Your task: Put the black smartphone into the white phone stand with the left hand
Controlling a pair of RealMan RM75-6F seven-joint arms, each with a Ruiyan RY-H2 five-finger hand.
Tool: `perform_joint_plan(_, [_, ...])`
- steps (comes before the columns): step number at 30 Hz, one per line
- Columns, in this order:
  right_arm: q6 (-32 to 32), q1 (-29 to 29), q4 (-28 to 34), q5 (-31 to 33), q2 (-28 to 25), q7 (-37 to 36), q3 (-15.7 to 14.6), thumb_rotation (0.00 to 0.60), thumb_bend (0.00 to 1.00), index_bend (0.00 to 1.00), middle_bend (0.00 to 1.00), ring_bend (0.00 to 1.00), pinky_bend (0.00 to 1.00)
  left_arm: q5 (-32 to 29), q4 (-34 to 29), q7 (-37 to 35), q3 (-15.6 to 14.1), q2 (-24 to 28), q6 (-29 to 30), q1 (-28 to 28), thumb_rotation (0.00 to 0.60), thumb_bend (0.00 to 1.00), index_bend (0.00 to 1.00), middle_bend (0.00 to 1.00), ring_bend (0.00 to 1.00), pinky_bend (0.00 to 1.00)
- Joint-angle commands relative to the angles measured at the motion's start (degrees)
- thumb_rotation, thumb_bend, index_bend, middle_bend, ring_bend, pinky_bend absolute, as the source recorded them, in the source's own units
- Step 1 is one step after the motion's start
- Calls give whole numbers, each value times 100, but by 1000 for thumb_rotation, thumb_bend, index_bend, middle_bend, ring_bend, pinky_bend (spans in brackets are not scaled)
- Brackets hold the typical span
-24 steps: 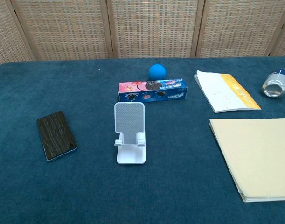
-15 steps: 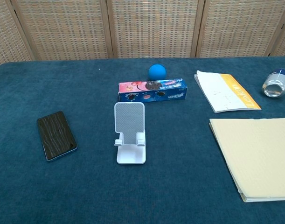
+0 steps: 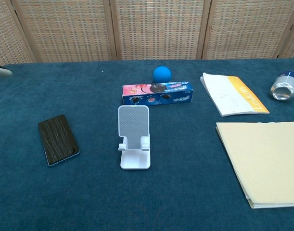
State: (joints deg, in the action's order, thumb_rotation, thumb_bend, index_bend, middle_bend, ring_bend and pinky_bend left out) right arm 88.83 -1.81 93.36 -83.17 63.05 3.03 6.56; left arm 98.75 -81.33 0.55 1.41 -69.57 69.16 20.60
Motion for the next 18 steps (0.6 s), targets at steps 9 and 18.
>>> perform_joint_plan(9, [-143, -112, -99, 284, 221, 494, 111, 600, 0, 0, 0, 0, 0, 1445, 2385, -1495, -538, -998, -161, 1497, 600, 0, 256, 242, 258, 229])
perform_joint_plan(18, [-142, -133, -161, 421, 315, 715, 162, 600, 0, 0, 0, 0, 0, 1988, 3701, -2006, -1046, -1379, 196, 2001, 600, 0, 231, 267, 296, 299])
